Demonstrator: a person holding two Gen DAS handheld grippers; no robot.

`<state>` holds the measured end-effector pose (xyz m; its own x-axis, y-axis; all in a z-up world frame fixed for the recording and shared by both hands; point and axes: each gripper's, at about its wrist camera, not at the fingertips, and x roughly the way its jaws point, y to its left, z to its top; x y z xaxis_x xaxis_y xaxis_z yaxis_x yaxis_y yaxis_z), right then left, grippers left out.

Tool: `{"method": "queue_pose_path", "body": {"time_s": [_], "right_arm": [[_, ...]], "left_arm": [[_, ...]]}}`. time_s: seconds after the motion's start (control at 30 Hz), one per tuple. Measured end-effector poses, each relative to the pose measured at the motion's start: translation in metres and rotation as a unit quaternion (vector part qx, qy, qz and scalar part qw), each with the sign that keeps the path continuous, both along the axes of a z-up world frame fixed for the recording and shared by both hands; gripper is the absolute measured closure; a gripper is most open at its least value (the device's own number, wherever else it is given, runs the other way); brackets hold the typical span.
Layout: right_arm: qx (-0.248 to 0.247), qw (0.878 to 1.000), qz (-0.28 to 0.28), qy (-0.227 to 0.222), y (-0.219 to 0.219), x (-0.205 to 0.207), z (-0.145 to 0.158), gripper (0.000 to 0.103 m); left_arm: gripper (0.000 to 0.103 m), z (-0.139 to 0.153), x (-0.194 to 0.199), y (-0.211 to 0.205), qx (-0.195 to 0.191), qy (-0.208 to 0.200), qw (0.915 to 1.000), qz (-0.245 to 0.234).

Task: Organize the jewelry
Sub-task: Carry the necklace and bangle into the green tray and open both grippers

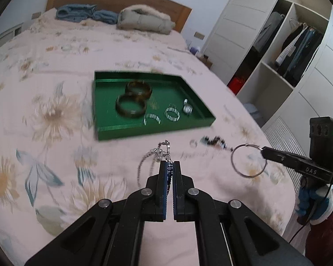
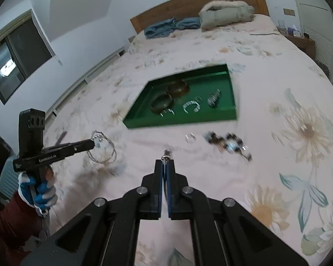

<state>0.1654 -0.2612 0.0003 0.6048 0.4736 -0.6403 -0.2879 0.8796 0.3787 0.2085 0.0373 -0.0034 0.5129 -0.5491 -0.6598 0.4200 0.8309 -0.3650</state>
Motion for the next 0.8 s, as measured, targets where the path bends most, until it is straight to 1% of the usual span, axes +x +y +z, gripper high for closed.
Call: {"method": "queue_pose_path", "body": {"time_s": [0.1,0.2,0.3,0.4,0.53,0.63,0.73,0.8], "right_arm": [[-0.001,1.000,-0.001,-0.009,0.008,0.016,0.009,0.101],[-0.004,1.000,-0.002,-0.020,0.012,0.035,0.018,0.101],[-0.004,1.000,-0.009,-0.026,0.015,0.065,0.025,0.100],[-0.006,0.999,-0.016,-0.027,0.016,0.098,0.025,0.100],[-0.003,1.000,-0.022,-0.014,0.023,0.154,0.011,0.100],[0.015,1.000,-0.025,0.001,0.029,0.192,-0.005,0.100],[0.040,0.998,-0.035,0.017,0.028,0.224,-0.024,0.100],[0.051,0.997,-0.049,0.030,0.022,0.241,-0.038,0.100]], "left_arm": [[0.100,0.012,0.014,-0.007,0.003,-0.014,0.9999,-0.002],[0.100,0.020,0.036,-0.018,0.007,-0.024,0.9997,-0.002],[0.100,0.021,0.062,-0.029,0.016,-0.026,0.9995,0.000],[0.100,0.013,0.097,-0.042,0.034,-0.023,0.9991,0.012],[0.100,-0.001,0.139,-0.049,0.059,-0.019,0.9975,0.035],[0.100,-0.011,0.166,-0.050,0.082,-0.023,0.9947,0.056],[0.100,-0.019,0.187,-0.049,0.107,-0.031,0.9906,0.080],[0.100,-0.024,0.200,-0.049,0.133,-0.040,0.9854,0.099]]}}
